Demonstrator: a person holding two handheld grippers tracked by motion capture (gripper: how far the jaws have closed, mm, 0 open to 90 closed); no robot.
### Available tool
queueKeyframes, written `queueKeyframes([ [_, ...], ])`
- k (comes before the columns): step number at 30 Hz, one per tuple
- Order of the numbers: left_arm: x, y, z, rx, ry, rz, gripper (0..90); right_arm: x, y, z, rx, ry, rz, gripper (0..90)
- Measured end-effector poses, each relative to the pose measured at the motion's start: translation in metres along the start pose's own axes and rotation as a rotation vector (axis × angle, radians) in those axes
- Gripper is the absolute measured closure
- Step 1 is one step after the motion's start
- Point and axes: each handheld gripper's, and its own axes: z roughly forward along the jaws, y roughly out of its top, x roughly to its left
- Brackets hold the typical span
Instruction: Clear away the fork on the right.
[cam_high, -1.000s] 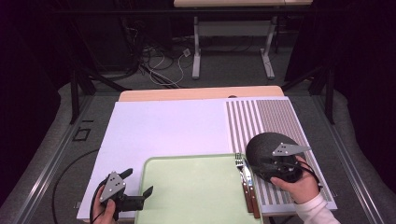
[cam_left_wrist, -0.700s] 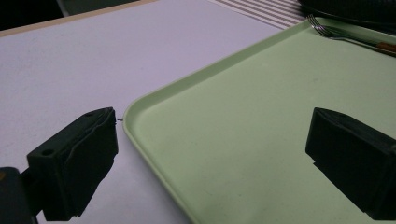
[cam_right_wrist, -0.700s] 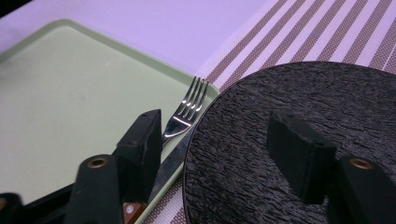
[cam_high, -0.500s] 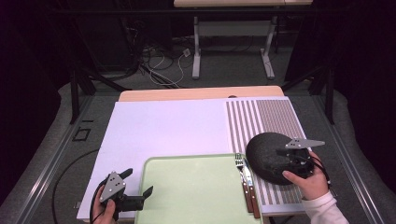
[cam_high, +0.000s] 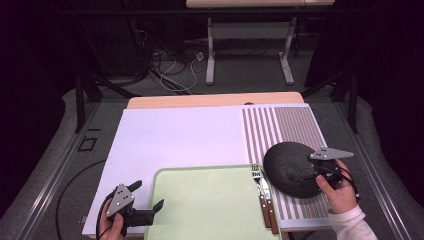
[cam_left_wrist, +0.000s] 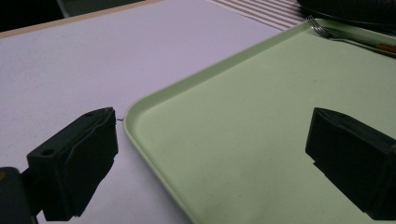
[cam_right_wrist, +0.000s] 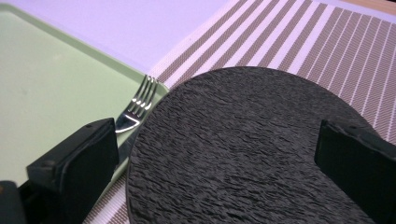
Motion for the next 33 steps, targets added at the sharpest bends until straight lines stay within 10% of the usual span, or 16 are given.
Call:
queueKeyframes([
  [33, 0.0, 0.0, 0.0, 0.002, 0.001, 0.0, 2.8, 0.011, 0.003, 0.003, 0.136, -0.048, -0.283, 0.0],
])
